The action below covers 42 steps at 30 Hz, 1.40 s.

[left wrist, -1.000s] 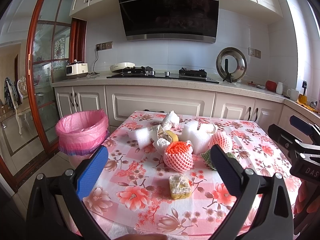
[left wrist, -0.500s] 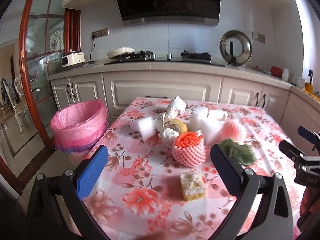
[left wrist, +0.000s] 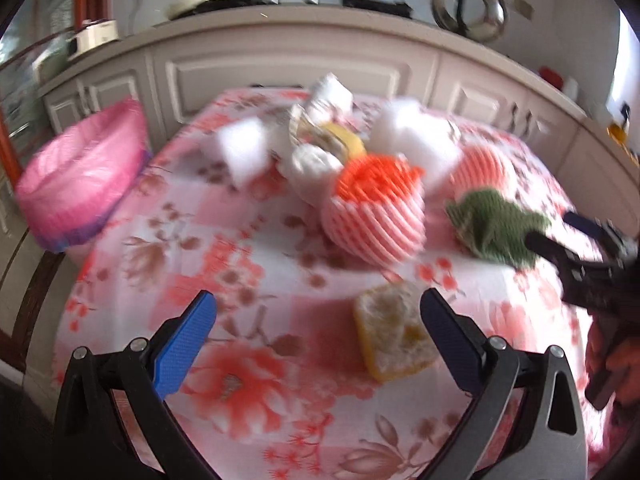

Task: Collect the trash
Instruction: 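Grasp the green striped cloth with the right tool while the left tool grasps the yellow sponge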

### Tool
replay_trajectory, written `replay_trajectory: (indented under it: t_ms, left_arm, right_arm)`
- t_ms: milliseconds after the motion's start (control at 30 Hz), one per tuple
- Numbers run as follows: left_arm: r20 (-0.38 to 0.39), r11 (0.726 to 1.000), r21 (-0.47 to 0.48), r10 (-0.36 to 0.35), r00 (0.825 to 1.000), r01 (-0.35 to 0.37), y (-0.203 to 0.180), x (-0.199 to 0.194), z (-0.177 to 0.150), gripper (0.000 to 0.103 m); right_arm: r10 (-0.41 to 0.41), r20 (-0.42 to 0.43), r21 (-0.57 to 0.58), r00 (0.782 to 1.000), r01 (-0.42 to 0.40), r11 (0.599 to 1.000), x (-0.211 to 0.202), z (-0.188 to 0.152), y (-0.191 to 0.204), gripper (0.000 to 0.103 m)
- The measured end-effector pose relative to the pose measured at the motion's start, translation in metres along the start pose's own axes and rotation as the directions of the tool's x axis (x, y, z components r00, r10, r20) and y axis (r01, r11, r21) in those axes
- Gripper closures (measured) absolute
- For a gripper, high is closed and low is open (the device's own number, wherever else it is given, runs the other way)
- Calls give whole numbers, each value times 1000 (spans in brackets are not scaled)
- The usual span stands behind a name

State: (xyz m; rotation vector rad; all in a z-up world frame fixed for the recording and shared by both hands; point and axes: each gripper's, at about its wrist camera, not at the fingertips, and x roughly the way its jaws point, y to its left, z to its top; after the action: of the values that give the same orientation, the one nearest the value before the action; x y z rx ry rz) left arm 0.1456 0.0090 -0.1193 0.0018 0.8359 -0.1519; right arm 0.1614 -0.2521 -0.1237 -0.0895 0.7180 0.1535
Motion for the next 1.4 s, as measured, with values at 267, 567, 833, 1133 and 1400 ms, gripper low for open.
replay_trajectory:
  t_ms: [267,567,833,1133,1400]
  left_arm:
    - [-61,999,48,-12,998,15,-29,31,-9,26]
    - [-35,994,108,-11,999,15,-36,33,-8,63]
    - [-41,999,35,5,999,-3,2,25,-7,68]
    - [74,1000,-2,9,997,-9,27,-13,-13,90]
    - [108,1000,-21,20,994,-18,38,-32,-20,91]
  right_arm:
    - [33,-61,29,998,-31,999,24,0,-12,23]
    - [111,-103,32,989,-108,994,41,2,-3,31]
    - [145,-161,8,976,-146,989,61,9,19,72]
    - [162,-62,-60,985,-166,984,16,7,48,85]
    - [185,42,-109,982,-180,978,-23,25,77,85]
